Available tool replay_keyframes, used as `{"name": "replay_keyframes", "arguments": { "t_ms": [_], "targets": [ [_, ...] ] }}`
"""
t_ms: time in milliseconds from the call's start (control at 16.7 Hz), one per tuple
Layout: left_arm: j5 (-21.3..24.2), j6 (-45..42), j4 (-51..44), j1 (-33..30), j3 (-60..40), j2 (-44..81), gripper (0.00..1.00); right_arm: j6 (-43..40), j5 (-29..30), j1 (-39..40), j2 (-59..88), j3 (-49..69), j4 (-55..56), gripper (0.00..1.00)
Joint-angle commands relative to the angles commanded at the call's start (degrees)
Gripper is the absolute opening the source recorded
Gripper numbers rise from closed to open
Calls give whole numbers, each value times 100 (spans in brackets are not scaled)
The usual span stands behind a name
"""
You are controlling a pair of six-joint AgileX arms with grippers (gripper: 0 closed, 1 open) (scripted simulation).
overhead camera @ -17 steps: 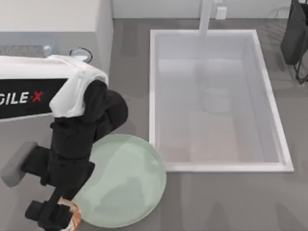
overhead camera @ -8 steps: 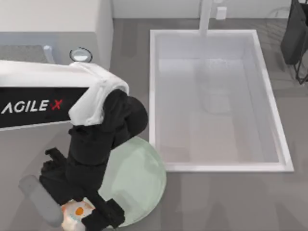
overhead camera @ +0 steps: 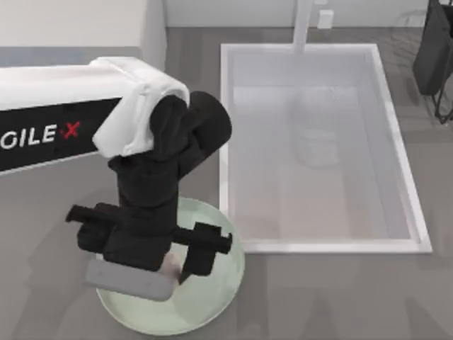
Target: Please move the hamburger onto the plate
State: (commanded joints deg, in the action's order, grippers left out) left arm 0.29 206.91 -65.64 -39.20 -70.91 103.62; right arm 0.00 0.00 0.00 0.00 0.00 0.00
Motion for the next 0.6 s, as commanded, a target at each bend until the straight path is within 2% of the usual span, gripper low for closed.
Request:
{"name": "replay_keyframes", "arguments": {
  "t_ms": [240,600],
  "targets": [
    [24,809,255,89,-243,-104,0,0,0,0,0,0,0,100],
    [27,948,305,108,-290,-126,0,0,0,0,0,0,0,100]
  ]
}}
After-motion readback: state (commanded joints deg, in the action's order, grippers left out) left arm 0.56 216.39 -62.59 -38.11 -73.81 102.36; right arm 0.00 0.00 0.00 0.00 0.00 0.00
